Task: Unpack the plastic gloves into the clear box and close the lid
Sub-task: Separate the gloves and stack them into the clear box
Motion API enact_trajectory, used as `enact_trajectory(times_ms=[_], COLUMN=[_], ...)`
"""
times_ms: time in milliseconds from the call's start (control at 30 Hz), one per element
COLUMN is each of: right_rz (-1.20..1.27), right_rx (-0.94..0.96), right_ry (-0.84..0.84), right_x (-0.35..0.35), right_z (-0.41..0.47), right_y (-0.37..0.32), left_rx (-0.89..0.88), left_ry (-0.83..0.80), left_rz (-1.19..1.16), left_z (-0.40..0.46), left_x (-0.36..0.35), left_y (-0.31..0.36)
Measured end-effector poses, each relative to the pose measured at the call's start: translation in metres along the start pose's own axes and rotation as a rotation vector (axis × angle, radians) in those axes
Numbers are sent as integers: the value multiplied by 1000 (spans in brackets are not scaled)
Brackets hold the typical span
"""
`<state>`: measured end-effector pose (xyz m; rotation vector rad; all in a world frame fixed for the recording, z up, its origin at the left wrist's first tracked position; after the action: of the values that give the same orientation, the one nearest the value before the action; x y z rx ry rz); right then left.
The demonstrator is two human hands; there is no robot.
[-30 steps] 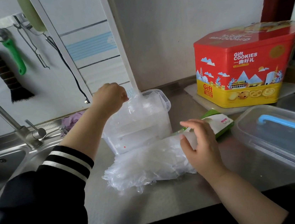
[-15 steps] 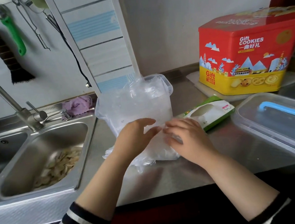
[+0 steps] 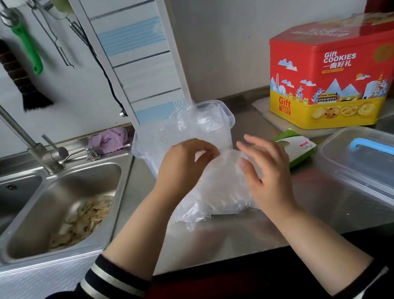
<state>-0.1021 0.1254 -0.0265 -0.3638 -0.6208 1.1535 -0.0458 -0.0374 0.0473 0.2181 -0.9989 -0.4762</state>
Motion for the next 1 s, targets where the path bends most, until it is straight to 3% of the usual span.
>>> enact_trajectory(times_ms=[167,300,400,534,701,801,1001], right_rz=[71,75,59,104,-2,-50,-97], right_rx=[-73,-69,-57,-13,-27,-53,-94], right_ry=[45,31,-3,-136,-289,-353,-408], right_x=[6,5,3,-7,-18,-20,-21], right_z=[1,2,1,-1,-7,-9,-10], right_y=[1,1,5,7,10,15,16], left_rx=[120,41,-67,-143,78,125,142], left_ry=[177,376,399,252,-118,-290,-447], left_rz=[-47,55,175,243,219,246,294], left_z=[45,81,93,87,76,81,89], left_x=[49,99,114,87,40,30,27], left_y=[-9,-12,-23,-55,-106,-119,-126])
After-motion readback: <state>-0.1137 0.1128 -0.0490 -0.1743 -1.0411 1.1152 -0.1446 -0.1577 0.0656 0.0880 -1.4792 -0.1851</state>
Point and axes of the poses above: each hand's wrist, its own z-axis towards the middle knuckle, its own x-axis out of the back of the hand, y = z × x, the point moved 3 cm from there along z, towards the middle knuckle, and after that the axes turned 10 degrees about -x, right-handed, at the moved point
